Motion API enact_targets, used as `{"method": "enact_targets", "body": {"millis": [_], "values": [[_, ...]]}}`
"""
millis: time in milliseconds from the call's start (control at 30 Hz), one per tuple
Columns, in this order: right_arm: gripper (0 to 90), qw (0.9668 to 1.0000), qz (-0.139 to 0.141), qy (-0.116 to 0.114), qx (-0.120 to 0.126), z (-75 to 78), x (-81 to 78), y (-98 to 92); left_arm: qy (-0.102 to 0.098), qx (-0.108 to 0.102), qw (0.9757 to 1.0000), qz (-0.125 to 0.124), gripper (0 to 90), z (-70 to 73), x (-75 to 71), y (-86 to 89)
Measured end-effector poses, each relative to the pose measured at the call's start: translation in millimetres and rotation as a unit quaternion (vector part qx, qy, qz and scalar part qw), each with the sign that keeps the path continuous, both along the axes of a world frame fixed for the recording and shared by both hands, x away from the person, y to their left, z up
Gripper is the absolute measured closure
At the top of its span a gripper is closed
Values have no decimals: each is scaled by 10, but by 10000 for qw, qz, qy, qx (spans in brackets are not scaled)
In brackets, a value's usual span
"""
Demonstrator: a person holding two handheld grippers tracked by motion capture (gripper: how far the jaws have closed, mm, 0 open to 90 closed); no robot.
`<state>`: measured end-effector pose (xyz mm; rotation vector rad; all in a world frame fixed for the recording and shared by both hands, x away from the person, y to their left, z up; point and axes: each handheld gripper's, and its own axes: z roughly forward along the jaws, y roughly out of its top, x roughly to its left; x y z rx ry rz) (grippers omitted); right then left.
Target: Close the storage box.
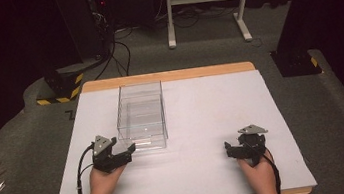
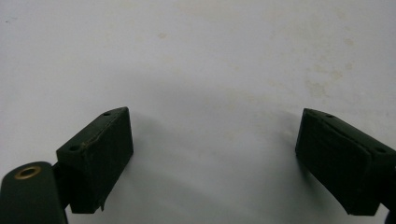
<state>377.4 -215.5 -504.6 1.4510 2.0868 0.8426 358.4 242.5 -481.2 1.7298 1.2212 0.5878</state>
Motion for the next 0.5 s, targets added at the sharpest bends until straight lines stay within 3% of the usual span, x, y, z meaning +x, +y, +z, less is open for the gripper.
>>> {"method": "enact_targets", "body": {"millis": [267, 500], "values": [[109, 10000, -1, 1, 1, 0, 0, 0, -21, -55, 10000, -14, 186, -24, 64, 2], [108, 10000, 0, 0, -1, 0, 0, 0, 93, 21, 10000, 11, 182, 8, 165, -25]]}}
